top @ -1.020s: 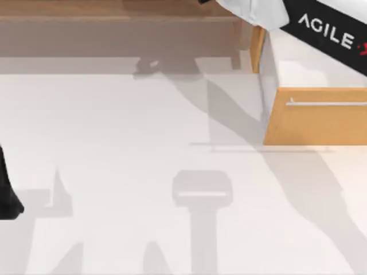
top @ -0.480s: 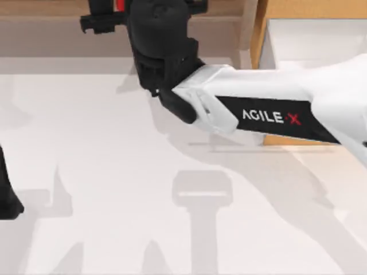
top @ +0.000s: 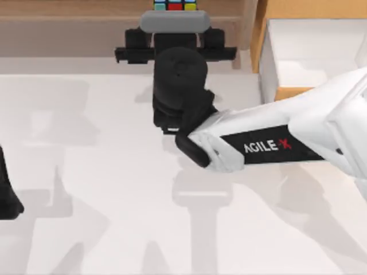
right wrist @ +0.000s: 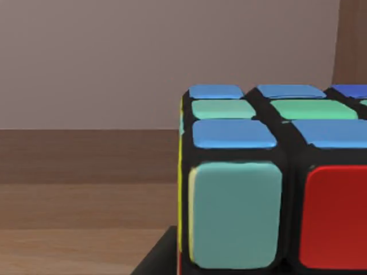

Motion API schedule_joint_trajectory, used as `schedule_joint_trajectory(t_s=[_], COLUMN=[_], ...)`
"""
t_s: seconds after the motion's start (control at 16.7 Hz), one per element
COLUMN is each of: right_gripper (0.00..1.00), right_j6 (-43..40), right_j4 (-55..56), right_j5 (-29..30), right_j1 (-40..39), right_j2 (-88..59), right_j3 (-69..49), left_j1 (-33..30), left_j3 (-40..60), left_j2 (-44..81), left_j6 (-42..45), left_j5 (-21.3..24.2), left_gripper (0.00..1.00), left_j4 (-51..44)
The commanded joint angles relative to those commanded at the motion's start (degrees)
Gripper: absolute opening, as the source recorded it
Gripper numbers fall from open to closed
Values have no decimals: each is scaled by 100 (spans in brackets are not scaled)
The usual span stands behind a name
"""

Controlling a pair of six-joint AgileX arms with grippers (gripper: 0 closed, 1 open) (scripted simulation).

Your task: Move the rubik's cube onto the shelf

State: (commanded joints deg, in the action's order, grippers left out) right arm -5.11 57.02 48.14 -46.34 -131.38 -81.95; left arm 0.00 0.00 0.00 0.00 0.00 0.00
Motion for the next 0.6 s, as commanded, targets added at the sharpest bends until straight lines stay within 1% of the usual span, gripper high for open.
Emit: schedule_joint_trajectory(t_s=[0.36, 0.6], right_gripper=[0, 0], right_j6=[11, -100], right_j4=[-11, 20], right_j5=[-15, -242], right_j1=[1, 162], right_j2=[7, -200], right_j3=[-25, -557], left_j1=[0, 0], left_j3=[0, 0], left_j2=[0, 0], left_j6=[0, 0], left_j5=[0, 0], left_gripper=[100, 100], left_j4=[0, 0])
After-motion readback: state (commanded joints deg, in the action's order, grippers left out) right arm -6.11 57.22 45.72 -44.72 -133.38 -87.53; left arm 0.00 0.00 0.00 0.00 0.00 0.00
